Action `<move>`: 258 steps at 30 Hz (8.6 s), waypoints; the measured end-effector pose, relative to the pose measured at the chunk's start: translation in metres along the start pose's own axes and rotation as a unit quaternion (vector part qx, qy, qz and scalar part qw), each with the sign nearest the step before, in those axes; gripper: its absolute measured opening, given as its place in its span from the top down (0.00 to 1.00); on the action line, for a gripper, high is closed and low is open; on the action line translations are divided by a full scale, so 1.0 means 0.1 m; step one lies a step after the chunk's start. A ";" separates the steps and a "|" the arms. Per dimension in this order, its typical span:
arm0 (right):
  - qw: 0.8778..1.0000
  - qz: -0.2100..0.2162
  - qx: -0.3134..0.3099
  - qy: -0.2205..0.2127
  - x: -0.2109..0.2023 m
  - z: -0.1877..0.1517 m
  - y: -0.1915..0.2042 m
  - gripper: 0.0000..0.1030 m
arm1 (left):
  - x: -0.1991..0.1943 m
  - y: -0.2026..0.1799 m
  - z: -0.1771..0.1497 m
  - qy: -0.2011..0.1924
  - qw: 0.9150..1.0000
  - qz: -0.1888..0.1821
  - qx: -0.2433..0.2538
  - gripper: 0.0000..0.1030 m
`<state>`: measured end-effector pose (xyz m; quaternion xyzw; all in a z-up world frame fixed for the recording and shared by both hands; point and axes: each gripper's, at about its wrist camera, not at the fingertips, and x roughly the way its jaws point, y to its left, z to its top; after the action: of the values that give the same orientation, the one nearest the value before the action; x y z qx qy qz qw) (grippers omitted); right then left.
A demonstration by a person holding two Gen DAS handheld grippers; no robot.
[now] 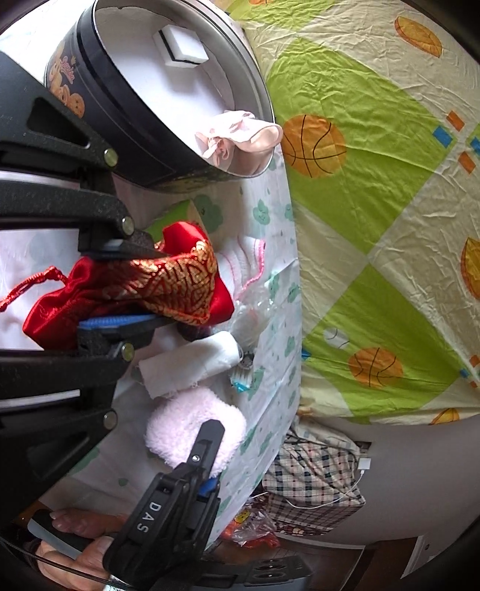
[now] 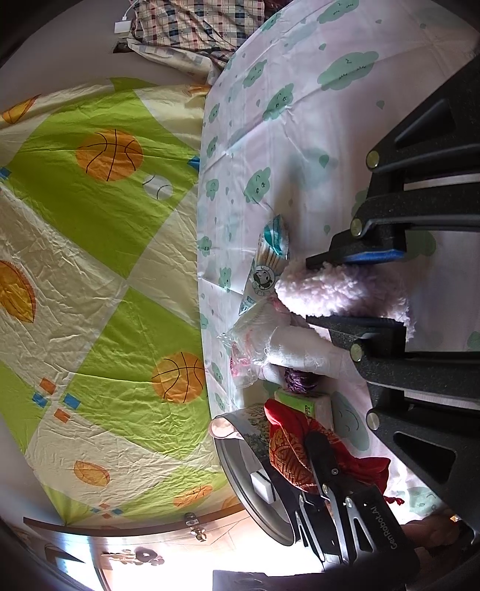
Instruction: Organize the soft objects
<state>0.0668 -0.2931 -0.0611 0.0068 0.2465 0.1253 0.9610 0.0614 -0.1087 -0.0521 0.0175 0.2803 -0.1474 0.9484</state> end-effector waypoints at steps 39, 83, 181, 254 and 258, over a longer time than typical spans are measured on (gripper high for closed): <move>0.993 -0.025 -0.006 -0.111 -0.36 -0.08 0.03 0.77 | -0.27 0.09 -0.04 -0.083 0.996 0.034 -0.027 0.80; 0.994 0.052 -0.058 -0.078 -0.08 -0.03 1.00 0.76 | -0.64 0.74 -0.22 -0.134 0.985 0.095 -0.058 0.80; 0.999 0.017 -0.025 0.024 0.26 0.39 0.38 0.25 | -0.48 1.01 0.08 -0.010 0.993 0.101 -0.067 0.16; 0.994 -0.084 0.068 0.024 0.01 0.08 -0.65 0.50 | 0.67 -0.59 0.24 0.094 0.995 -0.013 -0.023 0.30; 0.993 -0.078 0.080 0.026 0.03 0.09 -0.70 0.50 | 0.77 -0.68 0.26 0.114 0.993 -0.029 -0.018 0.30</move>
<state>0.0899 -0.3596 -0.0602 0.0609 0.2804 0.0303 0.9575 0.1175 -0.1972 -0.0684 0.0085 0.3892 -0.1664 0.9059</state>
